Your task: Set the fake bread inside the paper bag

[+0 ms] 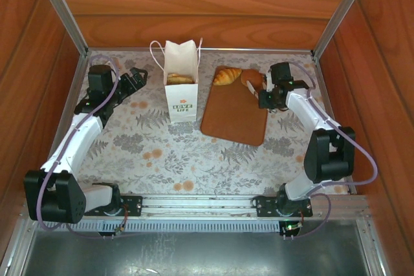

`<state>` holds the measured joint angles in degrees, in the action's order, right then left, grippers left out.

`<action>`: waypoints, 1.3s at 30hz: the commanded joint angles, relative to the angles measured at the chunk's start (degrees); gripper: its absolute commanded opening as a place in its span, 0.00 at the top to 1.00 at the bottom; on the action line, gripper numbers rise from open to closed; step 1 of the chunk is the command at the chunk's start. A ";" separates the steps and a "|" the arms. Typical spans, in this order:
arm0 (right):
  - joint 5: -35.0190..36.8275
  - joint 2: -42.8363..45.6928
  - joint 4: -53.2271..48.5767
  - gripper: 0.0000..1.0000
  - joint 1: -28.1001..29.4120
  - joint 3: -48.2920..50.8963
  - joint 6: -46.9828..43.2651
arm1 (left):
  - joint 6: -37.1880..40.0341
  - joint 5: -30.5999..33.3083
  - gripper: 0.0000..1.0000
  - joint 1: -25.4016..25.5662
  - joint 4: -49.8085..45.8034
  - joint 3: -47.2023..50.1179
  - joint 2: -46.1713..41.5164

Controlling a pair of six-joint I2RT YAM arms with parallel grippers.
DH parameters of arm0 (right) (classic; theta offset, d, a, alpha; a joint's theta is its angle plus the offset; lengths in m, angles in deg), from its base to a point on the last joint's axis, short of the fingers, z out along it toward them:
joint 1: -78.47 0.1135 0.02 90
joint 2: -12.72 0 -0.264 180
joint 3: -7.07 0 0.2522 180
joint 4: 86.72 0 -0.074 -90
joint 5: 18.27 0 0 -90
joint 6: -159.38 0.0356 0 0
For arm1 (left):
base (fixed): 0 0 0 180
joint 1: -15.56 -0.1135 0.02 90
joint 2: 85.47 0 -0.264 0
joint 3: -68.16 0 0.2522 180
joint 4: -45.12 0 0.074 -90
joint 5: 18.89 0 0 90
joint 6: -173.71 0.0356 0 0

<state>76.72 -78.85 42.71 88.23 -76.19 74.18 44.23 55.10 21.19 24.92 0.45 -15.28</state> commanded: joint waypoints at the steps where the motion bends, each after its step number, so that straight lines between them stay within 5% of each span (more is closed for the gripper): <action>1: -0.16 -1.19 1.20 0.47 -0.42 -2.97 0.14 | -0.61 0.79 0.00 -0.40 1.06 -1.78 1.04; 28: 5.39 -13.83 -3.28 0.39 -0.44 -12.92 -7.35 | 1.86 1.33 0.00 -0.89 -1.73 -5.25 3.28; 39: 1.57 -16.66 -0.27 0.37 -0.44 -15.48 -7.79 | 1.87 0.90 0.00 -0.99 -1.74 -5.44 3.56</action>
<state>79.96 -94.94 40.37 88.17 -89.89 66.92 45.04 56.01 20.56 23.59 -3.40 -11.82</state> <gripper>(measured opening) 0.632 0.999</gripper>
